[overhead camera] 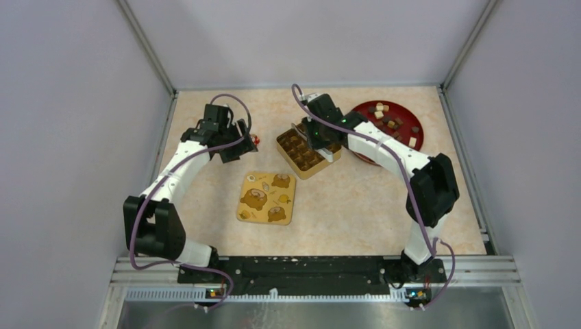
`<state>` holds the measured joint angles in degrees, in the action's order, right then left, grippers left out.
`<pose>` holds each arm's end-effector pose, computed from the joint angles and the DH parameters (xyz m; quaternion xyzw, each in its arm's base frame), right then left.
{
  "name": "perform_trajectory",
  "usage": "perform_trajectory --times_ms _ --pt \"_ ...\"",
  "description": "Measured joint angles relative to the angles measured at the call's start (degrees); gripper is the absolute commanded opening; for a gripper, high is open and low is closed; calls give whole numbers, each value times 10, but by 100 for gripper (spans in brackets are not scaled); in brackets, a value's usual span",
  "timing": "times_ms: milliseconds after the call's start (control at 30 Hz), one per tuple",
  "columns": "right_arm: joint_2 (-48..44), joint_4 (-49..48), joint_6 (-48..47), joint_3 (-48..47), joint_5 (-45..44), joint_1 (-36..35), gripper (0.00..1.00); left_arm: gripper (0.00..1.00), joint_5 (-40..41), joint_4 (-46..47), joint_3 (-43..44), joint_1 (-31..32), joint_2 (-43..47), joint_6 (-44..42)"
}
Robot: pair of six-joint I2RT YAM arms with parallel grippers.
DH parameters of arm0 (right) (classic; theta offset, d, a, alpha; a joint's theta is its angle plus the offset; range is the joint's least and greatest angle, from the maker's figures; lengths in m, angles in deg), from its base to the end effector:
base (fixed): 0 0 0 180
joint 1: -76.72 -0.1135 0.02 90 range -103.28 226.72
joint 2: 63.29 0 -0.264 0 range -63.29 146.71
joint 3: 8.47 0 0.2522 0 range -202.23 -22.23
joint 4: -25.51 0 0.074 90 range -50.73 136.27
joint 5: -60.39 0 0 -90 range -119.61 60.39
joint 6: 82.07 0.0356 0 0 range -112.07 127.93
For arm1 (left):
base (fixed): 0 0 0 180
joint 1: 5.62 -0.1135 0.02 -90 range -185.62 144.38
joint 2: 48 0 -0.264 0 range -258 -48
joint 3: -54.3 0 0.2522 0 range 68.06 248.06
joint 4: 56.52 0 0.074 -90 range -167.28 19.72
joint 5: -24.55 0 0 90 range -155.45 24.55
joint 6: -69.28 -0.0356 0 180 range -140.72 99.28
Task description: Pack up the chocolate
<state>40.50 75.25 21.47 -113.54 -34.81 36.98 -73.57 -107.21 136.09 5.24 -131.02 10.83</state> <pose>0.3155 0.2581 0.2936 -0.1960 0.9134 0.1209 0.3357 0.3010 -0.0629 0.2841 -0.1466 0.9317 -0.1801 0.2792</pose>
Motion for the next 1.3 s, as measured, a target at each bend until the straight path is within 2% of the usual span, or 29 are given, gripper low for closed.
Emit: perform_trajectory --times_ms 267,433,633,733,800,1000,1300 --pt "-16 3 -5 0 -30 0 15 73 0 0 0 0 0 0" --pt "-80 -5 -15 18 -57 17 15 73 0 0 0 0 0 -2" --pt "-198 -28 -13 116 -60 124 20 73 4 -2 -1 0 0 -3" --pt "-230 -30 -13 172 -64 186 23 73 5 -4 0 0 0 -4" --pt "-240 -24 -13 202 -69 203 25 73 4 -5 2 0 -1 -5" --pt "-266 4 -8 280 -69 207 33 73 -13 0 7 0 -16 -2" --pt "-284 20 5 299 -84 218 38 73 -41 10 7 0 -24 2"
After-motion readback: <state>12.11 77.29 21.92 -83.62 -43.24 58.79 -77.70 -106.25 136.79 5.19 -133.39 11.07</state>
